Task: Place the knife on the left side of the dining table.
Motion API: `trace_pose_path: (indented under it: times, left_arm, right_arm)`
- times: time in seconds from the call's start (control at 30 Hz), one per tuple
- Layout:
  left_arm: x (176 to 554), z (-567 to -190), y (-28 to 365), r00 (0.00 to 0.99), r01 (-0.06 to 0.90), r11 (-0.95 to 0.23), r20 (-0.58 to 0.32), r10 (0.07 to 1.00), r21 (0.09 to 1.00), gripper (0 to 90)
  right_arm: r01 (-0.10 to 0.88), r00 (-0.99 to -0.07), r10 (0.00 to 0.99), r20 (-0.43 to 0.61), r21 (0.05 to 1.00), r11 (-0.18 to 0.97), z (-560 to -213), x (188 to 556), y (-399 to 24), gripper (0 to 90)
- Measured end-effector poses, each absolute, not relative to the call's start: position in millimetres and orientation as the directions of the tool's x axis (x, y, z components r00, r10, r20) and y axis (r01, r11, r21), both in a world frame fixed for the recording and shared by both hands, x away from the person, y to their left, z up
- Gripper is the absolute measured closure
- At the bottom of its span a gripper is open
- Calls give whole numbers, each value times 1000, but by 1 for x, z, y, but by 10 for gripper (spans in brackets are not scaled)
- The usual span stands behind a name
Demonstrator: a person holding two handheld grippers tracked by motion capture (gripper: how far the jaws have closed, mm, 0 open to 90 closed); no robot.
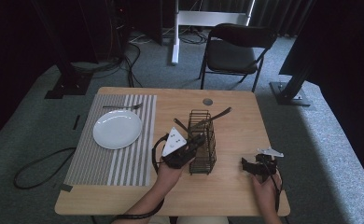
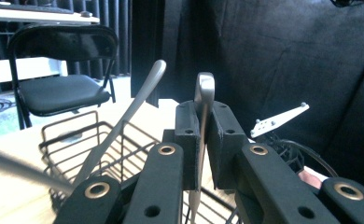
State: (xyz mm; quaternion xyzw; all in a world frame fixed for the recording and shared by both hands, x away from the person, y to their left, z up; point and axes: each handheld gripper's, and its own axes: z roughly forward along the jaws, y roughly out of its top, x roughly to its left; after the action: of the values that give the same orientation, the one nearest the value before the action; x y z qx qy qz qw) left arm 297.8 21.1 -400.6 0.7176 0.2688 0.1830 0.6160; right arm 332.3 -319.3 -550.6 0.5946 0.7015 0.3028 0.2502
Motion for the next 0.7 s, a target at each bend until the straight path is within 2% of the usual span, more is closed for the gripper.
trace_pose_path:
  times: [0.3, 0.7]
  left_arm:
    - [309, -399, -2, 792, 139, -107, -46, 609, 985, 839]
    - [309, -396, -2, 802, 135, -128, -33, 597, 982, 839]
  right_arm:
    - [681, -168, 986, 8, 724, 110, -551, 332, -319, 122]
    - [681, -168, 986, 8, 724, 110, -551, 332, -319, 122]
